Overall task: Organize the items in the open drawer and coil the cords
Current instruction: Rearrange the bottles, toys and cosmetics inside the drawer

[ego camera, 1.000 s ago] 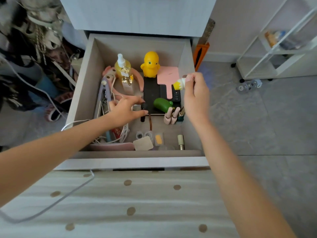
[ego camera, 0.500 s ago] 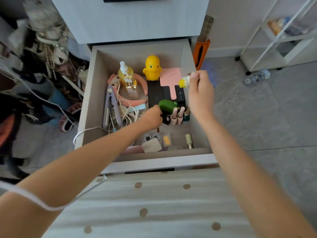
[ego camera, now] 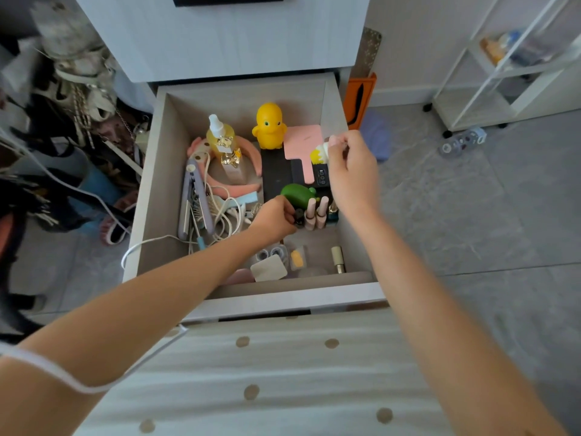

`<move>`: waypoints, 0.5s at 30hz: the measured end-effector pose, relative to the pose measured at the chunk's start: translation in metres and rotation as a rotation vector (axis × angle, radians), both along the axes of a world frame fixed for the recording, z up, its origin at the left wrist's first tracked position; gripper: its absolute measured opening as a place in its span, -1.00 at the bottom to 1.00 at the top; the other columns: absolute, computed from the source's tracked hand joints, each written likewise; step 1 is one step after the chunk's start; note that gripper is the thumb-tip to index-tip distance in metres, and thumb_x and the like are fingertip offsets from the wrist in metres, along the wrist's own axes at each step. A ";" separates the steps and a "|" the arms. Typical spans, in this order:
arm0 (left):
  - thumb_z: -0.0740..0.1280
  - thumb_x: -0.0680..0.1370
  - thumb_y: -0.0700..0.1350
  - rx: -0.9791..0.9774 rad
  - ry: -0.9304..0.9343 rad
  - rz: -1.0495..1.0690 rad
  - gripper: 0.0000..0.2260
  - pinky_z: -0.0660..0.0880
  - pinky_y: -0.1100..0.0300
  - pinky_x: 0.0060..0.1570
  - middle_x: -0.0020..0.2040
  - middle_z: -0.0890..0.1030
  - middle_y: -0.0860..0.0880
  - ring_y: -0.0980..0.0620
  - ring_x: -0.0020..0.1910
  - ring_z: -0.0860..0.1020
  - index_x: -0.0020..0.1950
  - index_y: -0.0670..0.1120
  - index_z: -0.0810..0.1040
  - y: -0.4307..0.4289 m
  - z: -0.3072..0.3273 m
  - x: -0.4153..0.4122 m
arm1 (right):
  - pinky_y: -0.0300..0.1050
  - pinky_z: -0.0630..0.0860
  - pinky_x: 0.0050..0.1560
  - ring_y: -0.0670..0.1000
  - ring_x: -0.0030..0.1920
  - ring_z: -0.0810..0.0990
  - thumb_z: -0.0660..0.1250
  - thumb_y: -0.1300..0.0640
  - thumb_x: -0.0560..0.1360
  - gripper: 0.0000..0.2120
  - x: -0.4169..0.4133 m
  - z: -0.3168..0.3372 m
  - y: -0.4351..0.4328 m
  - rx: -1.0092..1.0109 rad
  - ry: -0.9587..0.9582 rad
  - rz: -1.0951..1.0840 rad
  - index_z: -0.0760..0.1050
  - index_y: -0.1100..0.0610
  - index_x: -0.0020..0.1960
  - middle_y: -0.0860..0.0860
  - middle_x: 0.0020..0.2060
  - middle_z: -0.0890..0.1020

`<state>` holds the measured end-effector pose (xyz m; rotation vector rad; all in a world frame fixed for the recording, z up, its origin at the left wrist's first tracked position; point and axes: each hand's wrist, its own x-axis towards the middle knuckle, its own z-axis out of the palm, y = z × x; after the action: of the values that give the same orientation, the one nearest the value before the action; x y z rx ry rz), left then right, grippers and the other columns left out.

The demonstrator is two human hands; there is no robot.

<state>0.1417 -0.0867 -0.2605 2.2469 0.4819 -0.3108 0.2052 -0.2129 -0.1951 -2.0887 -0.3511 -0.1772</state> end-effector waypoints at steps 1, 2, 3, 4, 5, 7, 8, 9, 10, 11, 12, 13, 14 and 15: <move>0.42 0.37 -0.35 -0.015 -0.006 0.000 -0.74 0.48 0.13 -0.08 -0.27 0.51 0.00 -0.03 -0.13 0.53 -0.13 -0.11 0.39 0.002 -0.001 -0.001 | -0.29 0.28 -0.38 -0.06 -0.31 0.45 0.14 0.10 0.60 -0.84 0.000 0.001 0.000 0.005 -0.004 0.009 0.41 0.16 -0.08 0.02 -0.28 0.51; 0.41 0.38 -0.36 -0.019 -0.018 -0.004 -0.74 0.50 0.10 -0.05 -0.24 0.52 -0.03 -0.05 -0.11 0.54 -0.14 -0.11 0.37 0.004 -0.002 -0.002 | -0.32 0.28 -0.38 -0.10 -0.31 0.43 0.15 0.09 0.59 -0.86 0.000 0.001 -0.001 0.007 -0.014 0.027 0.41 0.13 -0.08 -0.01 -0.28 0.50; 0.40 0.38 -0.36 -0.003 -0.030 -0.018 -0.75 0.50 0.07 -0.04 -0.20 0.54 -0.07 -0.08 -0.09 0.55 -0.12 -0.12 0.37 0.006 -0.002 -0.004 | -0.34 0.28 -0.36 -0.13 -0.30 0.42 0.17 0.09 0.58 -0.88 -0.001 0.003 -0.001 0.001 -0.038 0.056 0.41 0.11 -0.08 -0.05 -0.27 0.48; 0.38 0.40 -0.36 0.042 -0.047 -0.054 -0.77 0.50 0.06 -0.04 -0.14 0.56 -0.12 -0.10 -0.08 0.56 -0.09 -0.14 0.39 0.009 -0.001 -0.005 | -0.35 0.28 -0.33 -0.14 -0.28 0.41 0.19 0.08 0.57 -0.89 -0.002 0.005 -0.001 -0.015 -0.072 0.099 0.43 0.10 -0.07 -0.07 -0.25 0.48; 0.35 0.41 -0.35 0.114 -0.066 -0.114 -0.81 0.48 0.07 -0.06 -0.09 0.57 -0.16 -0.12 -0.06 0.56 -0.05 -0.16 0.42 0.013 -0.001 -0.007 | -0.34 0.31 -0.30 -0.13 -0.24 0.43 0.20 0.08 0.56 -0.88 -0.004 0.006 -0.001 -0.039 -0.110 0.157 0.47 0.11 -0.04 -0.08 -0.22 0.50; 0.29 0.44 -0.32 0.269 -0.104 -0.291 -0.79 0.43 0.13 -0.09 0.03 0.56 -0.16 -0.14 0.01 0.53 0.06 -0.19 0.51 0.023 0.001 -0.011 | -0.24 0.39 -0.22 -0.08 -0.16 0.48 0.24 0.08 0.54 -0.85 -0.009 0.007 0.001 -0.106 -0.160 0.307 0.52 0.10 0.04 -0.05 -0.15 0.57; 0.28 0.45 -0.31 0.323 -0.107 -0.397 -0.74 0.42 0.13 -0.08 0.09 0.53 -0.14 -0.13 0.05 0.51 0.12 -0.17 0.52 0.028 0.001 -0.014 | -0.17 0.42 -0.17 -0.06 -0.12 0.49 0.26 0.07 0.53 -0.84 -0.012 0.007 0.003 -0.156 -0.170 0.379 0.53 0.09 0.06 -0.05 -0.11 0.60; 0.27 0.46 -0.30 0.369 -0.092 -0.492 -0.70 0.44 0.09 -0.05 0.16 0.50 -0.11 -0.12 0.09 0.49 0.18 -0.14 0.52 0.033 -0.001 -0.016 | -0.12 0.44 -0.13 -0.05 -0.09 0.49 0.28 0.07 0.52 -0.83 -0.014 0.006 0.004 -0.216 -0.172 0.438 0.54 0.07 0.08 -0.05 -0.08 0.61; 0.27 0.47 -0.29 0.422 -0.066 -0.563 -0.66 0.47 0.03 -0.02 0.22 0.46 -0.09 -0.10 0.13 0.47 0.23 -0.10 0.51 0.036 -0.002 -0.019 | -0.08 0.45 -0.10 -0.04 -0.07 0.49 0.29 0.06 0.52 -0.82 -0.016 0.004 0.005 -0.276 -0.171 0.483 0.55 0.06 0.09 -0.05 -0.06 0.63; 0.26 0.49 -0.26 0.479 -0.031 -0.610 -0.65 0.49 -0.02 -0.01 0.25 0.43 -0.08 -0.10 0.15 0.45 0.26 -0.06 0.48 0.039 -0.004 -0.022 | -0.06 0.45 -0.08 -0.04 -0.06 0.48 0.30 0.05 0.52 -0.81 -0.017 0.002 0.006 -0.328 -0.166 0.514 0.56 0.05 0.10 -0.05 -0.05 0.63; 0.25 0.50 -0.24 0.519 0.001 -0.632 -0.64 0.50 -0.03 -0.03 0.26 0.39 -0.09 -0.10 0.14 0.44 0.29 -0.04 0.46 0.041 -0.004 -0.024 | -0.04 0.45 -0.07 -0.05 -0.06 0.47 0.30 0.06 0.52 -0.81 -0.017 -0.001 0.006 -0.370 -0.154 0.535 0.56 0.04 0.10 -0.05 -0.04 0.64; 0.24 0.52 -0.21 0.541 0.030 -0.638 -0.64 0.50 0.00 -0.07 0.26 0.36 -0.11 -0.10 0.11 0.43 0.31 -0.03 0.42 0.041 -0.004 -0.026 | -0.04 0.44 -0.05 -0.04 -0.05 0.46 0.30 0.06 0.52 -0.80 -0.017 -0.002 0.006 -0.407 -0.138 0.550 0.56 0.04 0.12 -0.05 -0.03 0.64; 0.24 0.53 -0.19 0.555 0.049 -0.639 -0.63 0.48 0.04 -0.12 0.24 0.32 -0.13 -0.09 0.08 0.42 0.34 -0.02 0.38 0.040 -0.003 -0.027 | -0.04 0.43 -0.03 -0.03 -0.03 0.47 0.30 0.08 0.52 -0.80 -0.017 -0.004 0.006 -0.445 -0.125 0.559 0.56 0.04 0.13 -0.04 -0.01 0.64; 0.23 0.54 -0.18 0.562 0.054 -0.633 -0.62 0.43 0.08 -0.16 0.22 0.29 -0.13 -0.10 0.07 0.41 0.36 -0.03 0.35 0.039 -0.003 -0.027 | -0.04 0.43 -0.02 -0.02 -0.01 0.48 0.29 0.09 0.53 -0.79 -0.017 -0.005 0.005 -0.478 -0.122 0.562 0.56 0.04 0.15 -0.04 0.01 0.63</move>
<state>0.1142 -0.0481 -0.2633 2.9135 -0.1652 -0.6160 0.1878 -0.2076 -0.2005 -2.3494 -1.1246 0.1307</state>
